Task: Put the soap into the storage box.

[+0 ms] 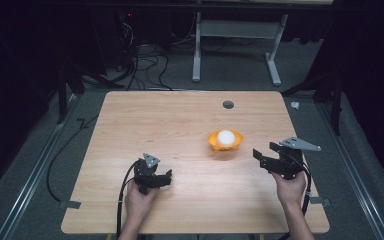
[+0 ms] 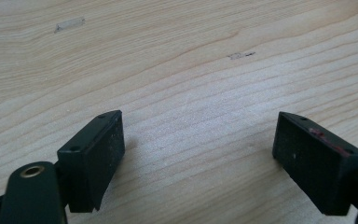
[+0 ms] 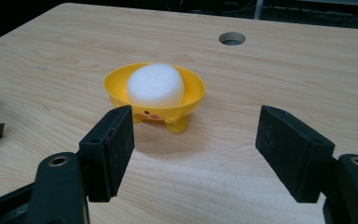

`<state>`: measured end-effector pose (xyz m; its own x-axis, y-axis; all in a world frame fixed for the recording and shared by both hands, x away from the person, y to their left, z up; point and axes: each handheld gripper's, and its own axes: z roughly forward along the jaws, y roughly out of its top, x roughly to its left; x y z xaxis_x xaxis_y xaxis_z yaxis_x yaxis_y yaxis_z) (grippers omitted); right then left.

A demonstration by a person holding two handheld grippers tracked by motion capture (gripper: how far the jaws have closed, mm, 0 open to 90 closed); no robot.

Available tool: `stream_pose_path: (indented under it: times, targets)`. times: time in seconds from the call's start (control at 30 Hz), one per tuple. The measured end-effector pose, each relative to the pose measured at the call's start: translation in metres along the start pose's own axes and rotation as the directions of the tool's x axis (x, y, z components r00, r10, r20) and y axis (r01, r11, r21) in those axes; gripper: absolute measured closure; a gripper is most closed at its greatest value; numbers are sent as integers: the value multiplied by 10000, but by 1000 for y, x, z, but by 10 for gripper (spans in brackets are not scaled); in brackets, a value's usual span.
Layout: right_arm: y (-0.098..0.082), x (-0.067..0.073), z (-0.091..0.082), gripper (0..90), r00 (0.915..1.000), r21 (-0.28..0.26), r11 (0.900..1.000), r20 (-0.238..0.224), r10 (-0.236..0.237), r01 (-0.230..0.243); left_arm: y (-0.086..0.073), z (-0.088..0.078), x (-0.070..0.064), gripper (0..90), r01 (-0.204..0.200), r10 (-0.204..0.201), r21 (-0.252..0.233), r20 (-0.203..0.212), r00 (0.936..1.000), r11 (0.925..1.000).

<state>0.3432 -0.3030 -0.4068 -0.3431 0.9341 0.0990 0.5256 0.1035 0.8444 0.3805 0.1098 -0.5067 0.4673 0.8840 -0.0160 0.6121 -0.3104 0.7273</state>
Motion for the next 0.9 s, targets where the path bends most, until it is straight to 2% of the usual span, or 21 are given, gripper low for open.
stream_pose_path:
  times: [0.47, 0.9]
  targets:
    - [-12, -6, -10, 287, 9995, -78, 9995, 57, 298, -297, 0, 0, 0, 171, 2, -2, -1, -5, 10000, 10000]
    - [-29, -6, -3, 290, 9980, 135, 9980, -90, 625, -624, 0, 0, 0, 171, 4, -4, -1, -4, 10000, 10000]
